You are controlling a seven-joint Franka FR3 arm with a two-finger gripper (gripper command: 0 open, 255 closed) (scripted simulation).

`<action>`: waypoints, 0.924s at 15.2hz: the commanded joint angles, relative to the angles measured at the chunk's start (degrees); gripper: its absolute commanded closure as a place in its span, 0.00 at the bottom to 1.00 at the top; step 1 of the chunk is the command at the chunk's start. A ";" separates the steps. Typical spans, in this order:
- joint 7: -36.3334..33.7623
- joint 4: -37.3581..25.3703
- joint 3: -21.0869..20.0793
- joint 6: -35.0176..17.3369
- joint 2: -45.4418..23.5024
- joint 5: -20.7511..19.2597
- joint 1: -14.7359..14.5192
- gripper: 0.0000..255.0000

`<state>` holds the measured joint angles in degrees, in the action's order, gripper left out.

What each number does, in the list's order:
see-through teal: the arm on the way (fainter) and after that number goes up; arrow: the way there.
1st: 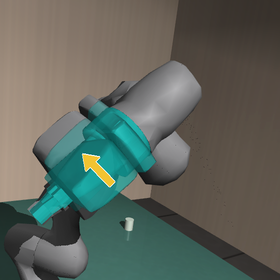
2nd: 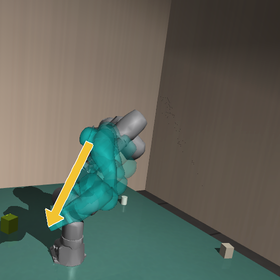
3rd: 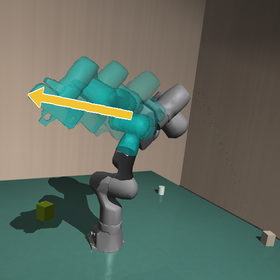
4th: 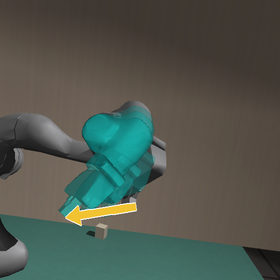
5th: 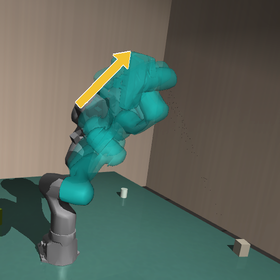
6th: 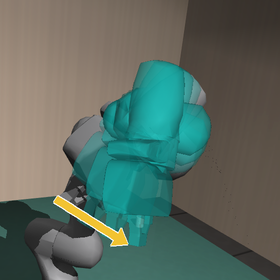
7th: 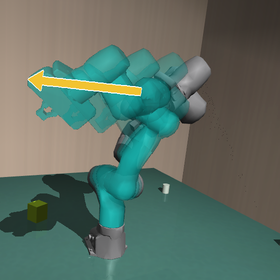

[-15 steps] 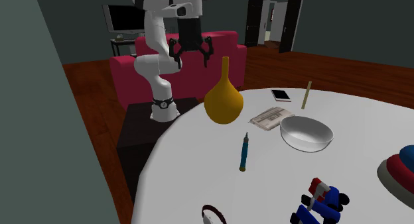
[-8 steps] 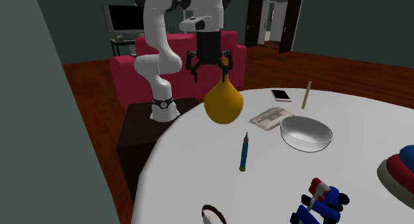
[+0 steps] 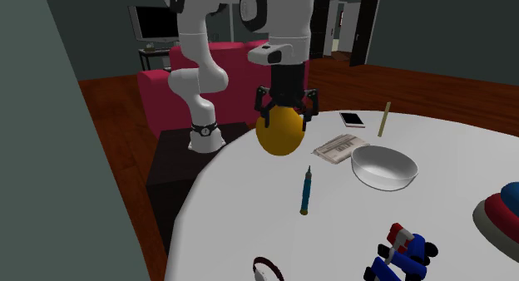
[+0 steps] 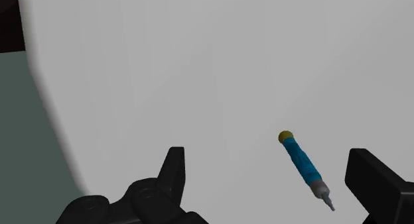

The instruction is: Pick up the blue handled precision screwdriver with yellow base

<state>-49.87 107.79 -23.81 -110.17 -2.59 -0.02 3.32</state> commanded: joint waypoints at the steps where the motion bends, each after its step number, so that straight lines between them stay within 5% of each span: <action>1: -4.36 -4.18 -0.28 -0.66 -5.31 -2.57 -0.69 0.00; 8: -15.03 -21.32 1.96 1.20 -21.94 -9.25 -4.77 0.00; 14: -15.39 -18.26 2.30 -2.88 -23.03 -9.77 -4.78 0.00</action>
<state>-65.24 88.95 -21.56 -112.36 -25.53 -9.73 -1.52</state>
